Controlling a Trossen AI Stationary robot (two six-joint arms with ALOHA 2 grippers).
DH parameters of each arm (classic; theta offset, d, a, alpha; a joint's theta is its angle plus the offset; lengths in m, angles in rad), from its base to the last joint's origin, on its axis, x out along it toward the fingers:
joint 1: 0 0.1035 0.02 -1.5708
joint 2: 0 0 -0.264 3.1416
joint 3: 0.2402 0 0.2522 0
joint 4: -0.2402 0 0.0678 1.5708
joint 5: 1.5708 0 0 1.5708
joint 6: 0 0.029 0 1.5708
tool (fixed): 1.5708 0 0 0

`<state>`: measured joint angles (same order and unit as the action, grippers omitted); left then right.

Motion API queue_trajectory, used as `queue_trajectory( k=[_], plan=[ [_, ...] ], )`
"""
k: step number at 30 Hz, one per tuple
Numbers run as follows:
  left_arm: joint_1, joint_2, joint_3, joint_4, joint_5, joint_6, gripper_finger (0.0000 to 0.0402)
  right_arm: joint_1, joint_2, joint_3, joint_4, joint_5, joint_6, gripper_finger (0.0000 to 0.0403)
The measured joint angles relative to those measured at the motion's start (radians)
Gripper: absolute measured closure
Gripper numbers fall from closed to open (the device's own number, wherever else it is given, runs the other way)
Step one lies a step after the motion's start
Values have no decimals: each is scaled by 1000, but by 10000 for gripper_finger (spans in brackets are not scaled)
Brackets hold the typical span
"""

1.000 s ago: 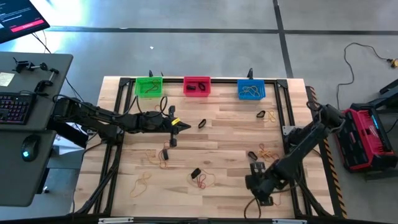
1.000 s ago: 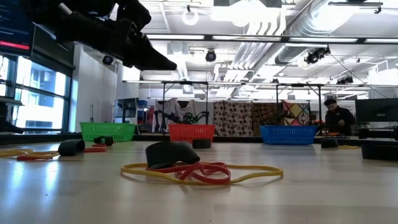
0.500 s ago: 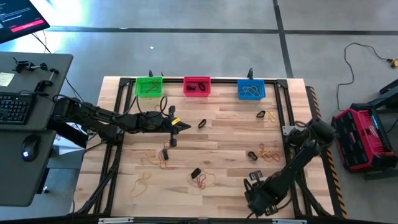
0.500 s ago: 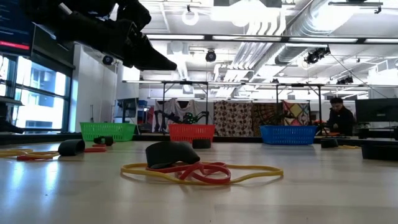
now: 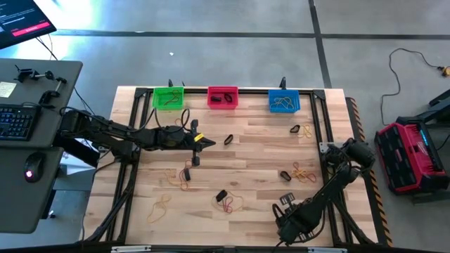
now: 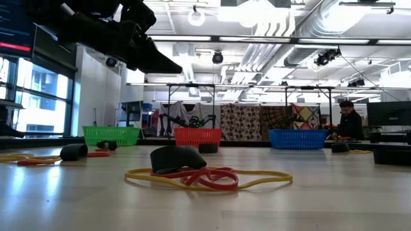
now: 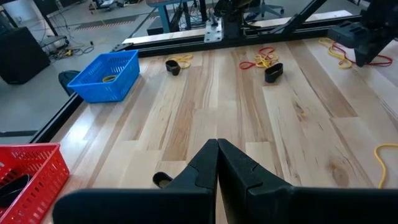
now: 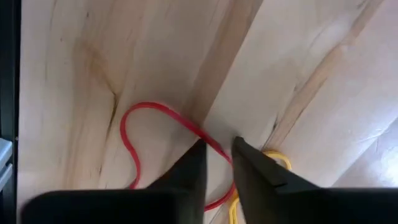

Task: Sort rubber bands into baskets
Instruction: Put the red rubber band into the green bin

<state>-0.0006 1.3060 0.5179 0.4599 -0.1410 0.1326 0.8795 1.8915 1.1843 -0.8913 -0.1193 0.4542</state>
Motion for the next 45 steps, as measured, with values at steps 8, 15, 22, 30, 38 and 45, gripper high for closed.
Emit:
queue_trajectory(
  k=[8,15,22,30,38,45],
  plan=[
    [0,0,0,-5,0,0,401,-5,0,-1,-33,-24,-44,395],
    [0,0,0,-14,1,-19,401,-31,0,0,-116,-21,34,402],
    [0,0,0,-15,32,-45,401,-49,-1,86,-152,40,29,403],
    [0,0,0,-26,34,-44,401,-28,-2,93,-130,-67,17,385],
    [0,0,0,-45,35,-44,401,4,-2,69,-139,3,6,322],
    [0,0,0,-48,34,-44,401,25,18,69,-117,24,-37,316]
  ],
)
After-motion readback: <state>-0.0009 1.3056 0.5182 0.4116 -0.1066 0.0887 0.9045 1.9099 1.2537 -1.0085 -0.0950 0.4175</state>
